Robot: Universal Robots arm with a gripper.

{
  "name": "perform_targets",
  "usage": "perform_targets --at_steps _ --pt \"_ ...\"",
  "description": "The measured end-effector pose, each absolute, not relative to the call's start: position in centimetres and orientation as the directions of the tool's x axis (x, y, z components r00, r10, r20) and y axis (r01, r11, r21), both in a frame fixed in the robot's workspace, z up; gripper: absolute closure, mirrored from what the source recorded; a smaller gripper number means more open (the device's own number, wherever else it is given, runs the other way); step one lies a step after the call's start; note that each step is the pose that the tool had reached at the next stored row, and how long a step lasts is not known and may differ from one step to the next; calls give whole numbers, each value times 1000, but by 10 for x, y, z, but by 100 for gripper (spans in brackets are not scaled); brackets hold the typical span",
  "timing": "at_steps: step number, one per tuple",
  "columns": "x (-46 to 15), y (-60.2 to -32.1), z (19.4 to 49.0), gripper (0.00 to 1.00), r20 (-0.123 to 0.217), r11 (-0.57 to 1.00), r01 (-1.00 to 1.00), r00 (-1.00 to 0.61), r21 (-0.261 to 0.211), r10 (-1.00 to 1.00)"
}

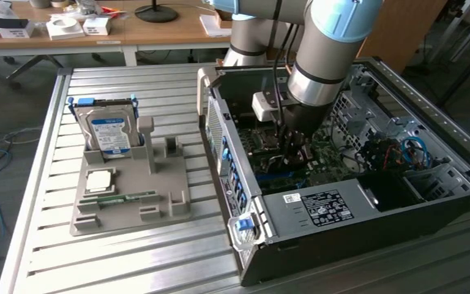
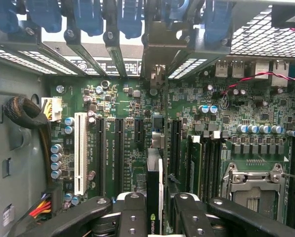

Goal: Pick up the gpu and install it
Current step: 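Insert the gpu into the slot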

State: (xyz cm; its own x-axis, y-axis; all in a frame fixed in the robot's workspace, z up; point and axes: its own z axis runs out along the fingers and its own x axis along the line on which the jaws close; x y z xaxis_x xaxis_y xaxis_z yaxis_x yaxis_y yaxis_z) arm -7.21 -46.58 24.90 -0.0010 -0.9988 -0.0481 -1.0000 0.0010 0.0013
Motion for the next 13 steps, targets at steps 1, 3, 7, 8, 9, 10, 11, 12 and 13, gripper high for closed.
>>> perform_targets --at_steps 1,3,7,8,9,10,11,12,13 --pt "-72 -466 249 74 -48 1 -1000 -1 1 -999" --pt "-72 -466 249 74 -48 2 -1000 -2 1 -999" --pt "-72 -466 249 74 -48 5 -1000 -5 1 -999" --pt "-72 -466 249 74 -48 7 -1000 -7 1 -999" --pt "-72 -466 249 74 -48 8 -1000 -8 1 -999" --pt "-72 -466 249 74 -48 9 -1000 -9 1 -999" --pt "-72 -466 249 74 -48 9 -1000 -9 1 -999" --pt "-72 -466 249 74 -48 9 -1000 -9 1 -999" --pt "-72 -466 249 74 -48 9 -1000 -9 1 -999"
